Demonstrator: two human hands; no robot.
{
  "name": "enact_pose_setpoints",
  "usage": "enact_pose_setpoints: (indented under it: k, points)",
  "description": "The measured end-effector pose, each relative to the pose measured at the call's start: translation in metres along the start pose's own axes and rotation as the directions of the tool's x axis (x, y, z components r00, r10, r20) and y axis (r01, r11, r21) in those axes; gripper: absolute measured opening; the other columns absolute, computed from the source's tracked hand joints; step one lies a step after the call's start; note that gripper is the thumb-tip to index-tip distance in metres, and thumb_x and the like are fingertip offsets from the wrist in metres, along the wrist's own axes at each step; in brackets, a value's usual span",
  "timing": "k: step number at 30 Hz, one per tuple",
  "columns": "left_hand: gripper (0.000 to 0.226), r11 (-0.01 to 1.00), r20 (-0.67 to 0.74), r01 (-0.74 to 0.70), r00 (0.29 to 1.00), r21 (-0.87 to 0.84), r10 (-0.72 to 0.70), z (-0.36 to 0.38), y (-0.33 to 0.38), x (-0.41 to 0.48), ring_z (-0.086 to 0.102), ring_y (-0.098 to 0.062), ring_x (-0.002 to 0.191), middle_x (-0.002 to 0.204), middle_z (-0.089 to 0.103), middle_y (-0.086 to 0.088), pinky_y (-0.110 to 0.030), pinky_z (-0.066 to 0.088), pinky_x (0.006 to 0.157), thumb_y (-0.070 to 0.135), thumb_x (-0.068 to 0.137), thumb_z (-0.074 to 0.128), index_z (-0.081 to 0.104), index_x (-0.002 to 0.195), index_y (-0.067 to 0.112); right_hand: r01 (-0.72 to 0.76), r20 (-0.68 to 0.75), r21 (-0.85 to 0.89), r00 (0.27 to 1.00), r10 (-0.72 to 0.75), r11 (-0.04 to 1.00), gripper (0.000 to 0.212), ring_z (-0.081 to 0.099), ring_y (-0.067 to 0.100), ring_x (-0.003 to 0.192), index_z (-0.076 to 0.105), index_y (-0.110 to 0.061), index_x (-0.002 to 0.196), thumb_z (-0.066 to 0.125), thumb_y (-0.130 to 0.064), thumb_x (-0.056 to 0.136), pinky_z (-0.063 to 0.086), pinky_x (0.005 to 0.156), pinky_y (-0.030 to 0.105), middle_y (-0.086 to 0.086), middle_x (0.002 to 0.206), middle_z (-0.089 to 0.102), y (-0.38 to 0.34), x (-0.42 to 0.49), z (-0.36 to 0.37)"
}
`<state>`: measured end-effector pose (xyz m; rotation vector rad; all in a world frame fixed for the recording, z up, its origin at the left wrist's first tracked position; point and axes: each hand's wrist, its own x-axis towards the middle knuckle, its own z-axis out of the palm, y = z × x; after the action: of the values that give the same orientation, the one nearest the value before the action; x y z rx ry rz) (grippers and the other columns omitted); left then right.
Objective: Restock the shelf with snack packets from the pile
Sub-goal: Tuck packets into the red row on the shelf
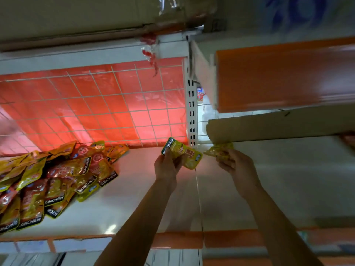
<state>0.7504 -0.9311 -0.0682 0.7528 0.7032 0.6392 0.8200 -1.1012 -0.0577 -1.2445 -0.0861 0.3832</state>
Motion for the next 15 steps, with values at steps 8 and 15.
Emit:
enact_pose_setpoints:
  k: [8, 15]
  points:
    - [0.041, 0.885, -0.084, 0.049, 0.996, 0.463, -0.011, 0.024, -0.044, -0.011, 0.027, -0.011, 0.030, 0.035, 0.036, 0.003, -0.017, 0.021, 0.038, 0.027, 0.097, 0.054, 0.041, 0.060, 0.014, 0.140, 0.005, -0.173, 0.990, -0.141, 0.975, 0.023, 0.067, 0.014, 0.073, 0.069, -0.007, 0.102, 0.060, 0.007, 0.085, 0.056, 0.069, 0.022, 0.006, 0.079, 0.072, -0.015, 0.007, -0.057]
    - [0.046, 0.570, 0.027, -0.072, 0.996, 0.818, 0.087, 0.034, -0.069, -0.016, 0.044, -0.022, 0.044, 0.042, 0.048, 0.000, -0.026, 0.034, 0.052, 0.034, 0.091, 0.059, 0.050, 0.051, 0.013, 0.121, -0.167, -0.299, 0.970, -0.176, 0.947, 0.003, 0.048, -0.003, 0.037, 0.073, -0.015, 0.080, 0.072, -0.017, 0.081, 0.034, 0.039, 0.010, -0.014, 0.045, 0.059, -0.015, 0.019, -0.089]
